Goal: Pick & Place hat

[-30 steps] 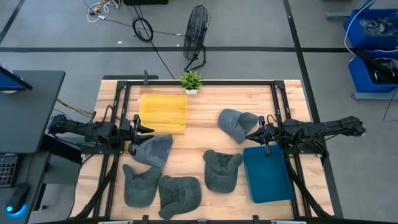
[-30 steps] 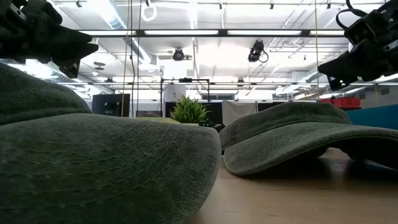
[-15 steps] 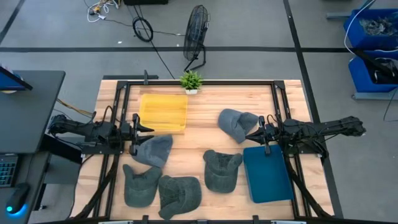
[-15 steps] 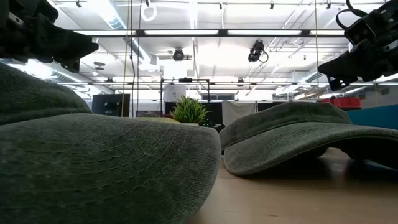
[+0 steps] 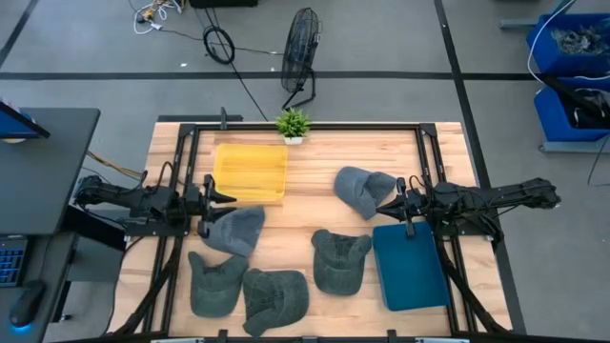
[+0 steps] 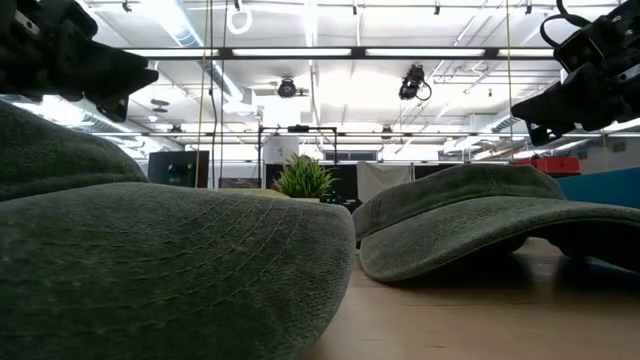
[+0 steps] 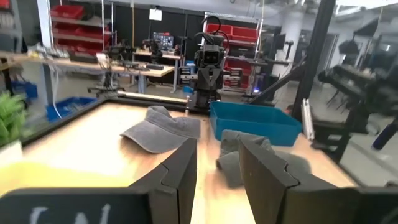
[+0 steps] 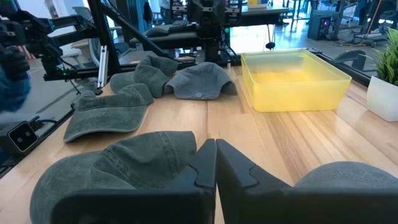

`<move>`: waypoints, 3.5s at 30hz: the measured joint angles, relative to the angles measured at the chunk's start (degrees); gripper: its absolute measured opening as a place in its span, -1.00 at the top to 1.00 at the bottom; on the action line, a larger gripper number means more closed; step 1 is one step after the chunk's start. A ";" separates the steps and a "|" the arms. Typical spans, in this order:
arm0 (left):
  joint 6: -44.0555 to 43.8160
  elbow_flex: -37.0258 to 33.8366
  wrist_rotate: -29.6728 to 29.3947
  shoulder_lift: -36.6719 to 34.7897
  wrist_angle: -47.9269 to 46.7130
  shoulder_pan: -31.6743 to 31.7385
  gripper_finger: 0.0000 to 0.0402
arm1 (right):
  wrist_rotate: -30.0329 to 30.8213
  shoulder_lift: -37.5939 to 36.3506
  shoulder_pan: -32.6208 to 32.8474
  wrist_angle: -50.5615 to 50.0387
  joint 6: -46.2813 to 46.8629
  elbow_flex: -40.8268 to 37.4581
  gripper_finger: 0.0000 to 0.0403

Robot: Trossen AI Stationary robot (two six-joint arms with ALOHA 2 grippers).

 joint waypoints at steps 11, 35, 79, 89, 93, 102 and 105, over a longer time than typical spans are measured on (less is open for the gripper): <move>-1.45 0.01 -0.39 0.00 1.01 0.04 0.38 | 0.00 0.01 0.01 0.00 0.00 0.00 0.95; 23.59 14.05 -15.05 0.57 1.93 0.07 0.38 | 0.00 0.00 0.00 0.00 0.00 0.00 0.95; -48.19 38.90 3.55 59.02 -55.15 0.04 0.38 | -0.02 0.00 -0.10 0.02 -7.70 0.00 0.95; -52.04 38.87 1.29 67.16 -54.77 0.04 0.38 | -0.02 0.01 -0.10 0.02 -7.67 0.00 0.95; -54.38 38.87 1.20 70.11 -54.69 0.04 0.39 | 0.00 0.02 -0.10 0.02 -7.31 0.00 0.95; -51.13 39.06 1.18 72.66 -54.47 0.04 0.92 | 0.01 0.00 -0.10 0.02 -7.28 0.00 0.95; -50.58 41.28 2.15 70.94 -55.21 0.04 0.94 | 0.02 0.00 -0.10 0.02 -7.28 0.02 0.95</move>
